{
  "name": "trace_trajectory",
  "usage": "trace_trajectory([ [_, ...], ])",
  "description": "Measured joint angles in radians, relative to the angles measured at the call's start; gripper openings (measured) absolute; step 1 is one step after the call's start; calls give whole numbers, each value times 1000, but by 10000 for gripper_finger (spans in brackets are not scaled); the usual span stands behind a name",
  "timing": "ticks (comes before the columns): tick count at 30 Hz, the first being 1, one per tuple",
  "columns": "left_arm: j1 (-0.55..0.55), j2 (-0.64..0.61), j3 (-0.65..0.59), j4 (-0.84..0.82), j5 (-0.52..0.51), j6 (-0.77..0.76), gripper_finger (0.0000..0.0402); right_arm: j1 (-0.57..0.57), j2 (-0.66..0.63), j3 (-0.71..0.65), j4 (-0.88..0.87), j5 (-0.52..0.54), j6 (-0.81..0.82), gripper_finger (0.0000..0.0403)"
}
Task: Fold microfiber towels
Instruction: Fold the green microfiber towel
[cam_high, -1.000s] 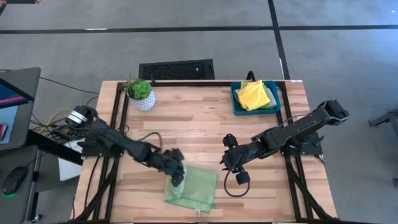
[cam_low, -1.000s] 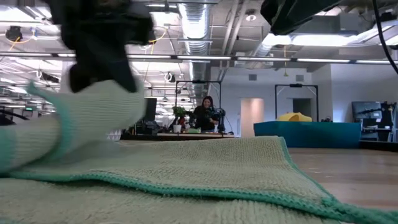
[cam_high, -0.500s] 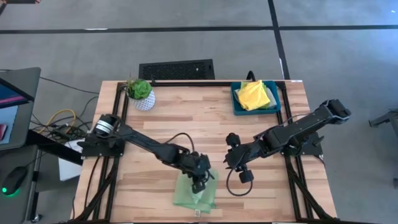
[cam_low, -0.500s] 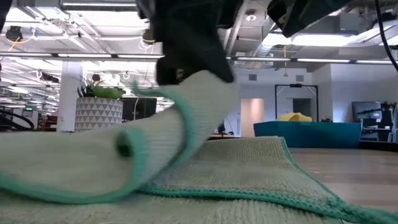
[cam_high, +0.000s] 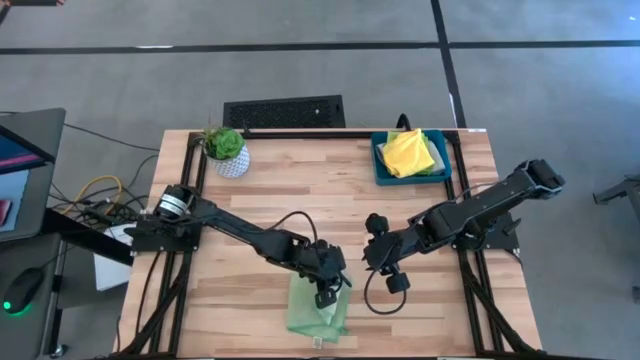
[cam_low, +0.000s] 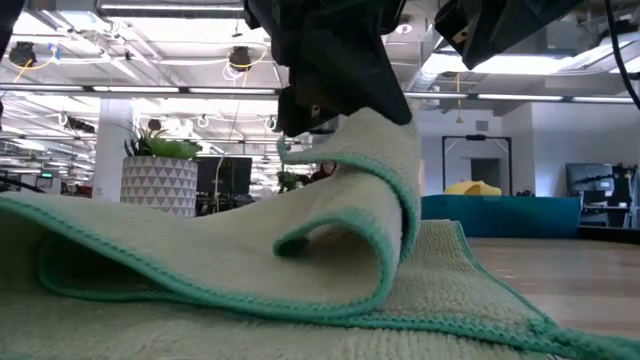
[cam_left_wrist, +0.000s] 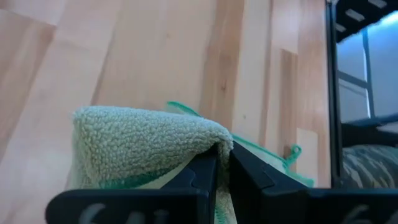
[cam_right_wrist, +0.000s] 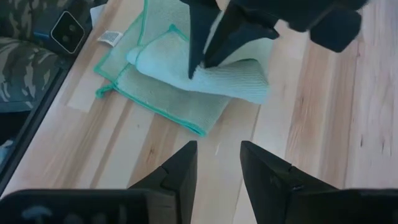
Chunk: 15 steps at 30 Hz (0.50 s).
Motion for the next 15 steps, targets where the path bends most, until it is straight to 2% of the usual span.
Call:
trace_trajectory([
  [9,0,0,0,-5,14,50,25,1,0,0,0,-1,28,145],
  [15,3,0,0,-12,-18,45,56,1,0,0,0,-2,21,145],
])
